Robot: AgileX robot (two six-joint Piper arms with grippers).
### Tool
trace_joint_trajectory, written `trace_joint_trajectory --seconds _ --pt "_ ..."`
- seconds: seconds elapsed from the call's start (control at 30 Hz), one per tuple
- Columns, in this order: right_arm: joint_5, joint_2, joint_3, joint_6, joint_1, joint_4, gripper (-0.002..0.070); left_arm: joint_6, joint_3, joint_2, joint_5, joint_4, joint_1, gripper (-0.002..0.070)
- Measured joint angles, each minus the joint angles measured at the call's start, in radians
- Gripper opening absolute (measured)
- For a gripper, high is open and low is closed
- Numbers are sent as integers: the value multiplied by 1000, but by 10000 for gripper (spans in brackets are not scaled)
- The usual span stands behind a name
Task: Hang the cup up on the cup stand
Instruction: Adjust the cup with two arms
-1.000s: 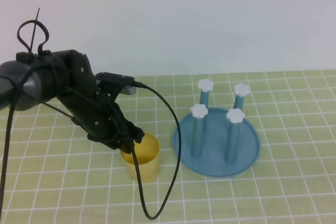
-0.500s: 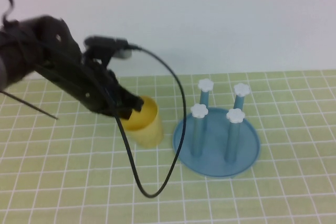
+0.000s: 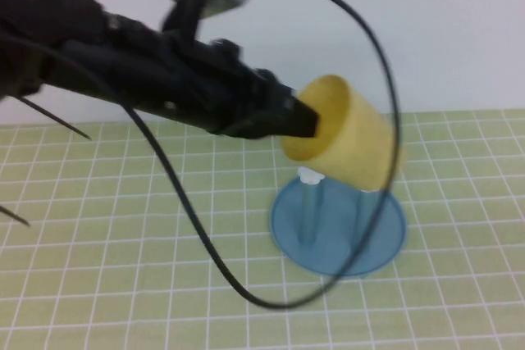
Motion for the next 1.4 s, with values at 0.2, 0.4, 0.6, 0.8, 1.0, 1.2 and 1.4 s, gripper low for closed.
trace_joint_trajectory --seconds 0.2,0.4,0.6,0.8,1.0,1.2,1.4 --pt "187 46 -66 -208 0 154 64 -7 0 36 -105 -15 -190 0" --pt "314 79 -113 -263 0 189 440 10 0 86 -183 -85 -324 0" --pt "354 97 -118 -310 0 183 667 19 0 135 -185 -120 -392 0" --pt "382 150 -118 -406 0 183 690 49 0 159 -185 -172 -426 0" --pt "384 239 -118 -424 0 185 692 66 0 161 -182 -197 -424 0" --pt "361 281 -118 -483 0 246 693 96 0 161 -182 -239 -424 0" --pt "343 321 -118 -525 0 292 692 116 0 161 -175 -269 -424 0"
